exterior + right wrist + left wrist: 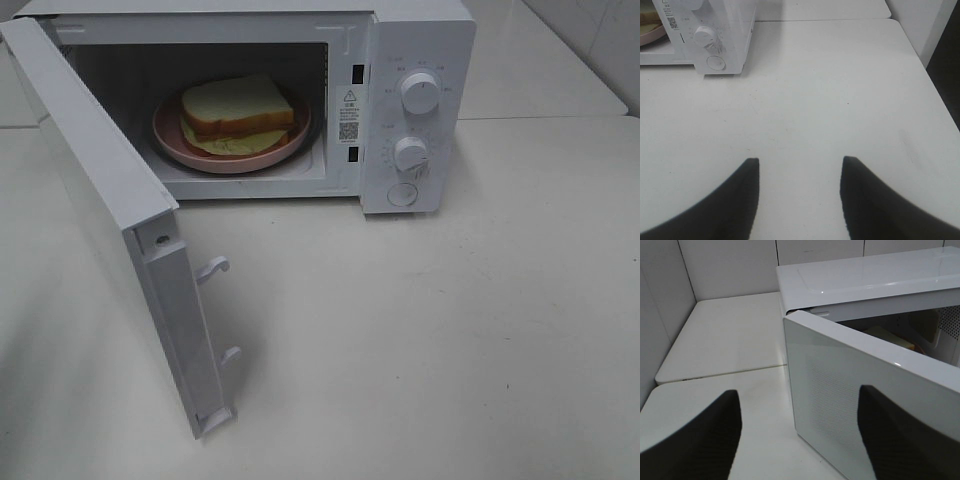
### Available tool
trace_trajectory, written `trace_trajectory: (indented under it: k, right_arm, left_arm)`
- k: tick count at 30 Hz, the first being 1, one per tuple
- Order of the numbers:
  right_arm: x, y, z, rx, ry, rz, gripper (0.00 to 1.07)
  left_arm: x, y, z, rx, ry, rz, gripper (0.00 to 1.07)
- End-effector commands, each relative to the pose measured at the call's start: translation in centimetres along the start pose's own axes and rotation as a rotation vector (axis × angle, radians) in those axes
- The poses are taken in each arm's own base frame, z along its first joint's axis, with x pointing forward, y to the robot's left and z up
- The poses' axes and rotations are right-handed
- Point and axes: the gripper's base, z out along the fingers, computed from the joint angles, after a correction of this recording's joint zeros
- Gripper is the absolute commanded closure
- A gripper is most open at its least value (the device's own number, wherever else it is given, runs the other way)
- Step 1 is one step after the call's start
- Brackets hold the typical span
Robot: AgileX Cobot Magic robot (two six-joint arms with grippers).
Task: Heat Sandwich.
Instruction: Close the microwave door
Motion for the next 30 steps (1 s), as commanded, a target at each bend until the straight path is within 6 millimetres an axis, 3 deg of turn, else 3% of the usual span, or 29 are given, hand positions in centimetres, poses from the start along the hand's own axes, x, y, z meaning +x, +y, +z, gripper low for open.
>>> trace_trajectory:
  k: [1, 5, 6, 10, 17, 23, 30]
  right_arm:
    - [0.2, -0.1, -0.4, 0.011, -0.032, 0.0, 0.57]
    - [0.2, -0.1, -0.4, 0.011, -0.032, 0.0, 0.57]
    - [0.2, -0.1, -0.4, 0.011, -0.032, 0.0, 0.57]
    - [0.2, -0.1, -0.4, 0.011, -0.032, 0.0, 0.57]
    - [0.2, -0.1, -0.4, 0.013, -0.032, -0.001, 0.57]
    - [0.2, -0.1, -0.4, 0.015, -0.032, -0.002, 0.57]
    - [0.2, -0.1, -0.4, 0.016, -0.032, -0.002, 0.57]
  left_arm:
    - [0.4, -0.2, 1.4, 0.005, -0.026, -0.011, 0.52]
    - [1.2, -0.3, 4.1, 0.009, 0.001, -0.032, 0.8]
    - [1.2, -0.3, 4.1, 0.009, 0.001, -0.032, 0.8]
    - [2.3, -0.5, 6.6, 0.015, 0.009, -0.097, 1.04]
    - [3.3, -1.7, 9.3, 0.129, -0.051, -0.006, 1.07]
    - [5.0, -2.4, 11.2, 0.192, -0.044, -0.107, 1.07]
    - [6.5, -4.0, 12.4, 0.256, -0.006, -0.072, 1.07]
